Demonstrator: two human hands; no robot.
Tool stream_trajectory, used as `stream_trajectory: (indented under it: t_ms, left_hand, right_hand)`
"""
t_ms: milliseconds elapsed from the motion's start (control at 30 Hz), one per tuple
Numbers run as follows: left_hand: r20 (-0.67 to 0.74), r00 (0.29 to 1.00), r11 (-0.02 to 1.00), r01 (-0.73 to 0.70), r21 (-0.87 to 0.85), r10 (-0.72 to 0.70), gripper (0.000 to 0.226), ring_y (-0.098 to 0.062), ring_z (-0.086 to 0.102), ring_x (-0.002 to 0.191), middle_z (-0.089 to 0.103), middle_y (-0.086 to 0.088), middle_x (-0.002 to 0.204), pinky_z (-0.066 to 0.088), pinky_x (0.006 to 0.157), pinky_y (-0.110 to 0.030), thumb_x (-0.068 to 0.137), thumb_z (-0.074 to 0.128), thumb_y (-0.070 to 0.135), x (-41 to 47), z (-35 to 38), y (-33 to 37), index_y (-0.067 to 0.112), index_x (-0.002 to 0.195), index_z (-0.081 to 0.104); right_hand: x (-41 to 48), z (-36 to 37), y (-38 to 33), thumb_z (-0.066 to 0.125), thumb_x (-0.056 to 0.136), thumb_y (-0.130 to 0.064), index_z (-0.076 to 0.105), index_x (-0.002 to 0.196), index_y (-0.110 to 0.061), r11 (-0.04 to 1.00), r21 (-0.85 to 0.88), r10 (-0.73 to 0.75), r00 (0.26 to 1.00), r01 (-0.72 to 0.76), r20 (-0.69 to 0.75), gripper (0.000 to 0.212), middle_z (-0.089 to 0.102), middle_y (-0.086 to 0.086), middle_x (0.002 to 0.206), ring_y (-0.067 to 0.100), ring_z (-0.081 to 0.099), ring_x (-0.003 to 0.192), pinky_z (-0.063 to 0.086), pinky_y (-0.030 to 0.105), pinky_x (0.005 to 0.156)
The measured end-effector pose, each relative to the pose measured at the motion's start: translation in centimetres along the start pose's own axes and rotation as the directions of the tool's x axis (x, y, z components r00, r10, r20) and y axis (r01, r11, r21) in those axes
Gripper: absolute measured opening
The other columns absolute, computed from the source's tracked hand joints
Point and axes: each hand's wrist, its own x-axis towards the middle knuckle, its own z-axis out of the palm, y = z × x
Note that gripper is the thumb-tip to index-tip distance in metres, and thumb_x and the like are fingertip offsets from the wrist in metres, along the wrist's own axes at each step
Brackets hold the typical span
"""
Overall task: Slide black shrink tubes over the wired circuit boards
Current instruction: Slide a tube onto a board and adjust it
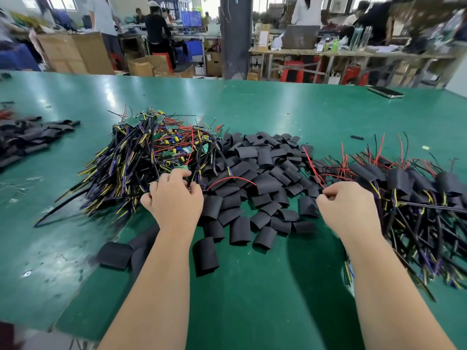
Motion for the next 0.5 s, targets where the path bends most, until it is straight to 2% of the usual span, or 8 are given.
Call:
stream_trajectory:
  t_ms: [100, 200, 367, 500]
  left_hand:
    - [0.132, 0.991, 0.990, -0.019, 0.138, 0.001, 0.032, -0.027, 0.035, 0.120, 0.047, 0.001, 0.126, 0.022, 0.097, -0.041, 0.087, 0.057, 0.025, 0.1, 0.2, -0.2, 0.033, 0.117, 0.064]
    - [0.226, 0.974, 0.982, -0.015, 0.188, -0.028, 0.028, -0.025, 0.029, 0.125, 0.043, 0.005, 0.134, 0.020, 0.101, -0.041, 0.088, 0.058, 0.035, 0.2, 0.2, -0.3, 0.037, 0.116, 0.063]
    - [0.187, 0.982, 0.983, -0.025, 0.181, -0.009, 0.018, -0.026, 0.031, 0.121, 0.049, 0.007, 0.128, 0.019, 0.095, -0.043, 0.089, 0.064, 0.041, 0.2, 0.0, -0.3, 0.040, 0.107, 0.066]
    - [0.053, 0.996, 0.997, -0.070, 0.032, 0.068, 0.019, -0.024, 0.037, 0.117, 0.057, 0.006, 0.119, 0.020, 0.098, -0.045, 0.090, 0.063, 0.034, 0.1, -0.3, 0.0, 0.033, 0.109, 0.061]
  right_hand:
    - [-0.1, 0.2, -0.3, 0.055, 0.083, -0.010, 0.067, 0.085, 0.005, 1.000, 0.002, -0.021, 0.999, 0.021, -0.028, 0.019, 0.068, 0.022, 0.079, 0.036, 0.061, 0.068, 0.056, 0.039, 0.068]
    - [-0.3, 0.5, -0.6, 0.055, 0.083, -0.011, 0.068, 0.087, 0.001, 0.999, 0.038, -0.034, 0.998, 0.036, -0.055, 0.018, 0.070, 0.017, 0.082, 0.035, 0.064, 0.076, 0.057, 0.043, 0.071]
    - [-0.7, 1.8, -1.4, 0.058, 0.087, -0.013, 0.070, 0.092, -0.012, 0.986, 0.100, -0.134, 0.991, 0.136, -0.028, 0.014, 0.070, 0.003, 0.080, 0.021, 0.063, 0.071, 0.051, 0.030, 0.071]
    - [-0.6, 3.3, -2.1, 0.056, 0.089, -0.013, 0.068, 0.110, -0.014, 0.966, 0.121, -0.229, 0.973, 0.227, 0.004, 0.024, 0.069, 0.007, 0.099, 0.025, 0.062, 0.089, 0.048, 0.033, 0.083]
